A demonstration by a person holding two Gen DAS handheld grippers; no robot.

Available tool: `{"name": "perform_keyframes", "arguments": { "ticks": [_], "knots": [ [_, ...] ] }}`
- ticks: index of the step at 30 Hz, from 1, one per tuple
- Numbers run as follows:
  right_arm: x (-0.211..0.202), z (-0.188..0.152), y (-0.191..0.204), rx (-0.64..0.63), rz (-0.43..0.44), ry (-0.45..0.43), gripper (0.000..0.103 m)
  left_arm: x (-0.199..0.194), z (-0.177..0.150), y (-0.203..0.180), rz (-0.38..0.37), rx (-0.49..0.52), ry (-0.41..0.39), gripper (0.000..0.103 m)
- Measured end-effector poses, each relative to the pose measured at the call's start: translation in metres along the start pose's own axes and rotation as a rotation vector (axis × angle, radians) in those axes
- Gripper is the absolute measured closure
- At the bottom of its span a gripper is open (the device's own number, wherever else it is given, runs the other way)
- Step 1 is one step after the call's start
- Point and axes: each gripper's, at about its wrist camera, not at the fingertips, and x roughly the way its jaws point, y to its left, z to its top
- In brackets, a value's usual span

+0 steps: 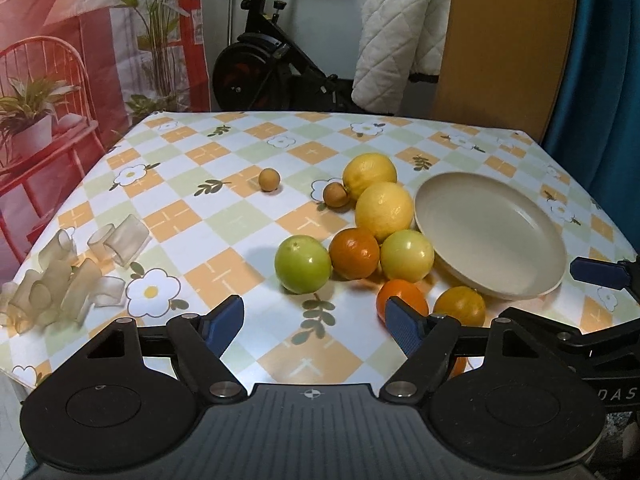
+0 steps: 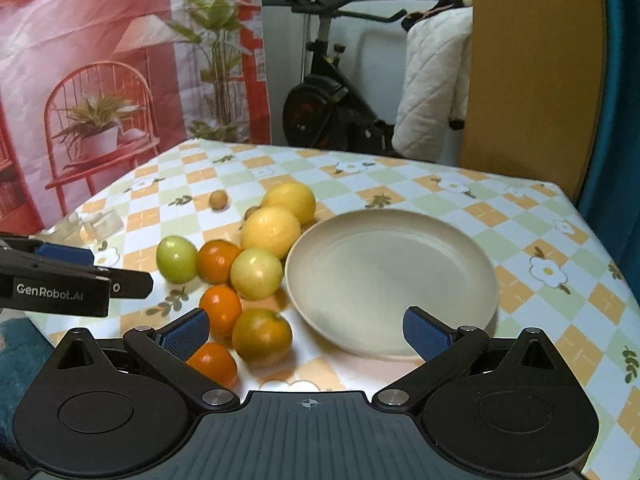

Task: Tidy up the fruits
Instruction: 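Reach the left gripper to the small tangerine and close on it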

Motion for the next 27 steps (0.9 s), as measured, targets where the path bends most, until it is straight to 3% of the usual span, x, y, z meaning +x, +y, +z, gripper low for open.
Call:
{"name": "perform_keyframes", "arguments": {
  "ticks": [8, 13, 18, 25, 27],
  "knots": [
    [0.008, -0.005, 0.001, -0.028, 0.014, 0.064, 0.001, 0.003, -0.001, -0.003, -0.023, 0.020, 0.005, 0.023],
    [0.010, -0.008, 0.008, -0.069, 0.041, 0.087, 0.007, 0.003, -0.006, -0.012, -0.003, 0.082, -0.003, 0.024],
    [0.012, -0.010, 0.013, -0.093, 0.075, 0.112, 0.024, 0.005, -0.009, -0.015, -0.053, 0.102, 0.021, 0.024],
    [0.011, -0.014, 0.021, -0.124, 0.127, 0.137, 0.039, 0.011, -0.009, -0.012, -0.091, 0.072, 0.058, 0.025],
    [0.012, -0.014, 0.022, -0.134, 0.135, 0.146, 0.045, 0.012, -0.009, -0.010, -0.138, 0.053, 0.071, 0.030]
  ]
}}
